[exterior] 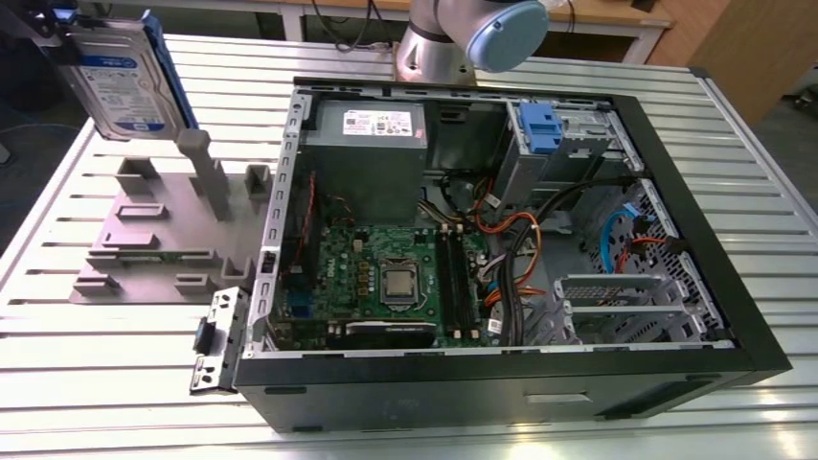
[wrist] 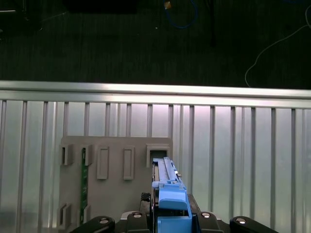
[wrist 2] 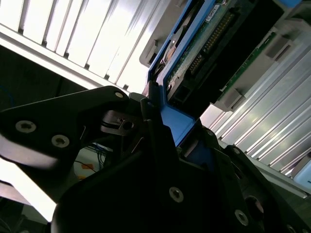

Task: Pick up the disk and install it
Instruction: 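Pick up the disk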

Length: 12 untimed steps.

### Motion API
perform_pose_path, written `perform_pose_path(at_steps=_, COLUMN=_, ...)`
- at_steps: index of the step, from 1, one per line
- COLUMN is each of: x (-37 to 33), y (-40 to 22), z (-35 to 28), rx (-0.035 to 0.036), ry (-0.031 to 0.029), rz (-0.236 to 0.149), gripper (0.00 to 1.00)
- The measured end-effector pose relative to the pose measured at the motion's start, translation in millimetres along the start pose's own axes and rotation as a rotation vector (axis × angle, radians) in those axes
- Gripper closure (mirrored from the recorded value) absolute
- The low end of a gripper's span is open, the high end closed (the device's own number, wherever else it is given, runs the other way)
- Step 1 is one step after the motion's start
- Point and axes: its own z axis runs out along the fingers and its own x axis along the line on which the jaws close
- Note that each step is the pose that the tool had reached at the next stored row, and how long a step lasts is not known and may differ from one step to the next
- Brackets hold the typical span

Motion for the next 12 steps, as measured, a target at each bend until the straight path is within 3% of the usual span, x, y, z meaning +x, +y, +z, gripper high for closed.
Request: perform_pose_path(at_steps=12, x=-0.1, y=0.2, z=-6.7, rx=0.0001, ry=0.0000, rz=0.000, gripper=0.63)
